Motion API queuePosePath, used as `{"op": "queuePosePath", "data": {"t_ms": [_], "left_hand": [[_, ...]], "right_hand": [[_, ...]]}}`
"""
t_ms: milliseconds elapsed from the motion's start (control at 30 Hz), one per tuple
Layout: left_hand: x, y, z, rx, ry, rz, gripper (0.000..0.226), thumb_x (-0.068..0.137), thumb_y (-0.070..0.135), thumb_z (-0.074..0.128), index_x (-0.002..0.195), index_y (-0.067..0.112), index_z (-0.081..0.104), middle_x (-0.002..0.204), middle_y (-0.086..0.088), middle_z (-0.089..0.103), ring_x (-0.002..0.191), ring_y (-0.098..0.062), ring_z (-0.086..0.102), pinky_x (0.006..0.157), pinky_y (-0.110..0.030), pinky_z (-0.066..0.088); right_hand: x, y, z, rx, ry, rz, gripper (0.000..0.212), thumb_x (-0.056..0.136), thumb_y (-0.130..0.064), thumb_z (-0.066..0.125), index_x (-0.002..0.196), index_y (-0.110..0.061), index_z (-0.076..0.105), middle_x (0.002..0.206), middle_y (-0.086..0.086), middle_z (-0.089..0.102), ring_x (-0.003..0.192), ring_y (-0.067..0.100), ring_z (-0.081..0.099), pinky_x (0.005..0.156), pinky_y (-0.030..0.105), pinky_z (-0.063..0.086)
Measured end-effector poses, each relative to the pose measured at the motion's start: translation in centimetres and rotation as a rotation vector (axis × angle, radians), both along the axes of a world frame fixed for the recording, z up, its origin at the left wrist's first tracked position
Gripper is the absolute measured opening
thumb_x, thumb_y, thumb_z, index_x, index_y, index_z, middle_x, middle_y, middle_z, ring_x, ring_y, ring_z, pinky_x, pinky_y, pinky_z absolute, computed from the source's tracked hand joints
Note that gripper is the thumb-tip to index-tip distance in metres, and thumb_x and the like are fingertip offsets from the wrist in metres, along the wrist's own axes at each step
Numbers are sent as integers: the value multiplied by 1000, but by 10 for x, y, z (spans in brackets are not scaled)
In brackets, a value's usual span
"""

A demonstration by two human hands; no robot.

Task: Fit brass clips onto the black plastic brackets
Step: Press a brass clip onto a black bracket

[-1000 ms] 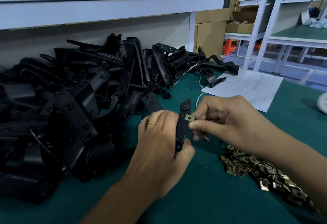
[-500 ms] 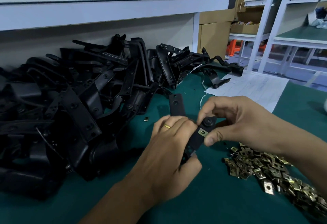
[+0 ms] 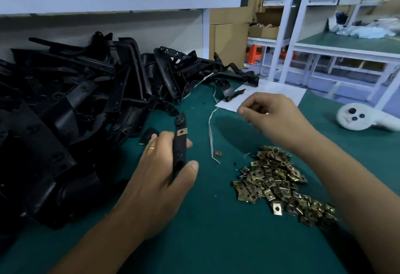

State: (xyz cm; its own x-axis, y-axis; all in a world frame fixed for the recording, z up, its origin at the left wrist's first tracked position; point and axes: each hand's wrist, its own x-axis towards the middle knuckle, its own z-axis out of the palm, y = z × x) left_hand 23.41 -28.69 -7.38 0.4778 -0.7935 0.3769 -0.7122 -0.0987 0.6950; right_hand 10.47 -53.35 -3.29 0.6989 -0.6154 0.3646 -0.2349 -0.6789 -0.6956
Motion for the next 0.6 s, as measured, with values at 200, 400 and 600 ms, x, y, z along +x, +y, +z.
{"op": "queuePosePath", "data": {"t_ms": [200,400,600], "left_hand": [[3,-4,-10,106,-1,24,49,83,79,38,115,44,46,118,25,48,119,-1,46,98,-25,40],[1,-6,-3,228,-110,33,66,76,97,34,110,41,45,108,31,41,112,-8,42,108,-42,41],[-4,-8,5,246,-193,37,79,72,88,37,123,30,54,116,22,49,116,1,34,116,-37,32]], "right_hand": [[-5,-7,3,-40,304,178,8,94,-36,75,88,-34,78,82,-20,74,79,0,66,75,23,51],[7,12,-5,-115,416,276,12,80,-45,86,87,-37,80,87,-19,75,86,-1,66,83,29,55],[17,30,-13,-234,369,307,7,84,-28,84,84,-33,78,83,-22,68,83,-9,61,72,7,43]]}}
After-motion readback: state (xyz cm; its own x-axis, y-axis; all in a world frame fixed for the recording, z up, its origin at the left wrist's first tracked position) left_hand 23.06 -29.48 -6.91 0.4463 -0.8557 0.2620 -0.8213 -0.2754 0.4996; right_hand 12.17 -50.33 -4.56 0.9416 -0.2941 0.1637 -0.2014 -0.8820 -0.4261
